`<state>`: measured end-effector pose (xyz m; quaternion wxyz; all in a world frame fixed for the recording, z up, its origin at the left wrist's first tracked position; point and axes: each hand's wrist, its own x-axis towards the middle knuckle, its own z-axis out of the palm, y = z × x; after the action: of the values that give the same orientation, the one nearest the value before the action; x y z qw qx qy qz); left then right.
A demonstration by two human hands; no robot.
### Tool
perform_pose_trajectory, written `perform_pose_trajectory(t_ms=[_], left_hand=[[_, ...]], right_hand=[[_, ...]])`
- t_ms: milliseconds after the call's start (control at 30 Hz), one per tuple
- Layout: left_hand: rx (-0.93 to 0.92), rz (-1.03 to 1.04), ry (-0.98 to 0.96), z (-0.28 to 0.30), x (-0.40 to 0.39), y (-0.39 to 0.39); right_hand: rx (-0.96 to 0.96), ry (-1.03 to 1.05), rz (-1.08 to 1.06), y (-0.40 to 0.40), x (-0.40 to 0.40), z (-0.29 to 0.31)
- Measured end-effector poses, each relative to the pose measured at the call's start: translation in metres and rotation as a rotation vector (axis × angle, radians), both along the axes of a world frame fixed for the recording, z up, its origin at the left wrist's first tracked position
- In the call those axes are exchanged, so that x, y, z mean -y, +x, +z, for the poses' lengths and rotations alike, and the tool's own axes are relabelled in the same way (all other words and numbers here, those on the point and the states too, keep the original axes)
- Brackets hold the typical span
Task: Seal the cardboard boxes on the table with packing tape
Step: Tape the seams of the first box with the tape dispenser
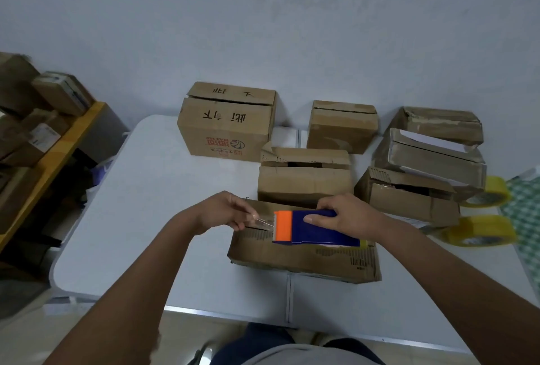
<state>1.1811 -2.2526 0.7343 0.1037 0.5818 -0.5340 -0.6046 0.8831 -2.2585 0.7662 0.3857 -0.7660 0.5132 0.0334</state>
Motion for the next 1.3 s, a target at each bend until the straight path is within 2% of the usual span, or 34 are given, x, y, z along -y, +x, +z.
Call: perform_pose_trajectory(t_ms=[167,300,400,467,567,800,900,1000,1133,1300], left_hand=[[-0.016,0.08,0.045,0.001,-0.011,-0.015],[0.182,0.194,-0.161,-0.01,-0.023,-0.025],[0.305,0.115,-0.335,-0.017,-0.031,-0.023],[0.336,0.057,-0.417,-0.021,-0.034,-0.014],[0.311,0.126,-0.46,-0.029,-0.035,0.006],[0.077,0.406,-0.301,-0.044,-0.046,0.068],[-0.118,0.384,-0.162,-0.045,-0.049,0.075],[-0.312,0.504,0.029,-0.042,-0.047,0.072],[-0.11,0.469,0.031,-0.046,-0.044,0.059],[-0.187,0.658,0.035,-0.058,-0.043,0.044]], right_hand=[[-0.049,-0.016,0.022,0.008,0.0,0.002],[-0.054,-0.03,0.02,0.015,0.001,0.003],[-0.065,-0.014,0.026,0.018,0.001,0.003],[-0.067,-0.017,0.024,0.021,0.001,0.003],[-0.051,-0.029,0.032,0.027,0.002,0.005],[-0.108,-0.023,0.009,0.021,0.001,0.003],[-0.155,-0.032,-0.001,0.016,0.005,0.0],[-0.174,-0.051,-0.039,0.019,0.007,-0.004],[-0.198,-0.059,-0.03,0.025,0.004,-0.007],[-0.183,-0.035,-0.083,0.02,0.002,-0.011]])
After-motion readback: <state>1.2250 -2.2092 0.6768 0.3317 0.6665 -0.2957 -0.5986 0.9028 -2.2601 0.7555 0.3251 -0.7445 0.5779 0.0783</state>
